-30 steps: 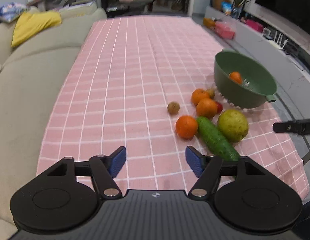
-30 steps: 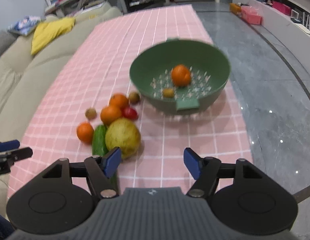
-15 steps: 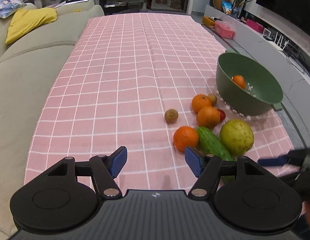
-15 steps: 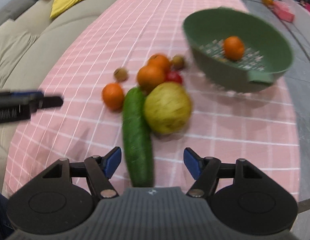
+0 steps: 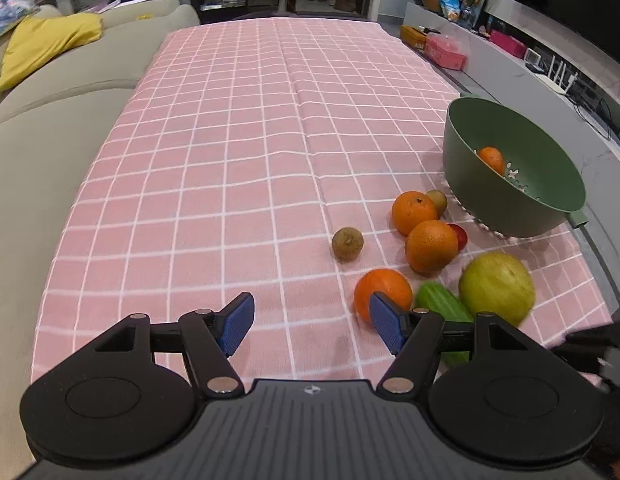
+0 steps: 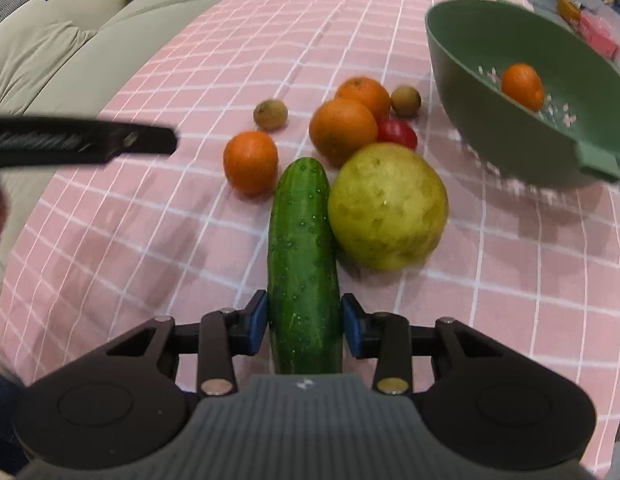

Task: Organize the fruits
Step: 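Grasp the cucumber with the right tool while the left tool approaches a kiwi, then grasp an orange with the left tool, holding the cucumber in the right tool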

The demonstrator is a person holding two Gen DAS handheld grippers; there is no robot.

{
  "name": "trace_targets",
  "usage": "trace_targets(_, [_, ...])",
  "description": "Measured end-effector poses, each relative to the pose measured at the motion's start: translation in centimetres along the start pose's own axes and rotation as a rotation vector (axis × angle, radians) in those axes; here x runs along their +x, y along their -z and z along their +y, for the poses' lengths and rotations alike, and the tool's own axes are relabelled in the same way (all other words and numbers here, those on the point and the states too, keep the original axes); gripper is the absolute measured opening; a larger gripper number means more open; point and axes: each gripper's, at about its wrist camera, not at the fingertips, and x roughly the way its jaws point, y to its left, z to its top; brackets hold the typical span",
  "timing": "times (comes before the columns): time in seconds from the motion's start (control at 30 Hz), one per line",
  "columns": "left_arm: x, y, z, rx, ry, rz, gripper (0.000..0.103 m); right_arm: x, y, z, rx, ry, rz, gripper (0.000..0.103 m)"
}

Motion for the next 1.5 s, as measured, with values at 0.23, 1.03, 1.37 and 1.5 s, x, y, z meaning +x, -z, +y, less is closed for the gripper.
trace_targets(0.23, [3.5, -1.7, -0.9, 0.059, 0.085, -0.013, 0.073, -0.9, 1.5, -0.5, -0.018, -0.015, 0.04, 0.037])
trace_targets(1.03, [8.8, -4.9, 2.0, -0.164, 0.214, 0.15, 0.035, -0.1, 0.1, -0.4, -0.008, -0.015, 0.006, 0.04])
trace_targets(1.37, [8.4, -4.6, 1.9, -0.183, 0.229, 0.168, 0.035, 0.1, 0.0, -0.4, -0.014, -0.009, 0.005, 0.04])
trace_targets(1.5, [7.9, -4.3, 1.1, -0.162, 0.244, 0.175, 0.048, 0.1, 0.0, -0.4, -0.014, -0.008, 0.005, 0.04])
